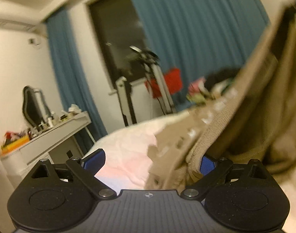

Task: Fold clothes
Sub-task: 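Grasp the T-shirt hem with the left gripper while the right gripper holds another edge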

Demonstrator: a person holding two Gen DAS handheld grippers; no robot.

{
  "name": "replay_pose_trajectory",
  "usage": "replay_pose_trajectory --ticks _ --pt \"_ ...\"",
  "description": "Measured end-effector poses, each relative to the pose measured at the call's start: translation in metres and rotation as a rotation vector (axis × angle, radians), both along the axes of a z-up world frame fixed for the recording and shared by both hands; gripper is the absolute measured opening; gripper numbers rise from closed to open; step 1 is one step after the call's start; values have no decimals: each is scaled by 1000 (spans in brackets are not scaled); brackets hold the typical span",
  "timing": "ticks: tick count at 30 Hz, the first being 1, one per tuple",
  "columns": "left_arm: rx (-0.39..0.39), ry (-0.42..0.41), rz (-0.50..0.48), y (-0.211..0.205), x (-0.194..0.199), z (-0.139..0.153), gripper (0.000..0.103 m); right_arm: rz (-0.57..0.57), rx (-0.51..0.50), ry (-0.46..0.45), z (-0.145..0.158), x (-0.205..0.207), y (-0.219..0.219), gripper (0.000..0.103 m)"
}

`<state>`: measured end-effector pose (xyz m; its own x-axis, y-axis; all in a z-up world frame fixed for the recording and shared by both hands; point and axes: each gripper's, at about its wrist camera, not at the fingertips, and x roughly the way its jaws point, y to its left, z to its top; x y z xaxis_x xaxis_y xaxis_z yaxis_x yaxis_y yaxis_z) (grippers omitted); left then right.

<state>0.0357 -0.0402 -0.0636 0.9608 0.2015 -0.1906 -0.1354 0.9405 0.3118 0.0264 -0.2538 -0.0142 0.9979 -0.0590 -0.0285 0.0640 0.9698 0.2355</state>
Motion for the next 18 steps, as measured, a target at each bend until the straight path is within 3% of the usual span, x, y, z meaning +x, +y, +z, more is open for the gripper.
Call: replay_pose_trajectory --ticks 5,7,12,16,18 --pt "-154 -148 48 29 -14 26 98 20 -55 60 -2 5 8 85" --pt "-182 -164 66 36 -16 32 98 23 -61 73 -5 6 11 85" --pt "-186 -1 28 37 -2 27 98 40 -54 20 0 -1 14 85" --pt "-54 121 21 18 6 7 98 50 -73 50 -3 -1 16 85" --pt "15 172 29 10 11 -3 98 94 -81 133 -8 4 17 85"
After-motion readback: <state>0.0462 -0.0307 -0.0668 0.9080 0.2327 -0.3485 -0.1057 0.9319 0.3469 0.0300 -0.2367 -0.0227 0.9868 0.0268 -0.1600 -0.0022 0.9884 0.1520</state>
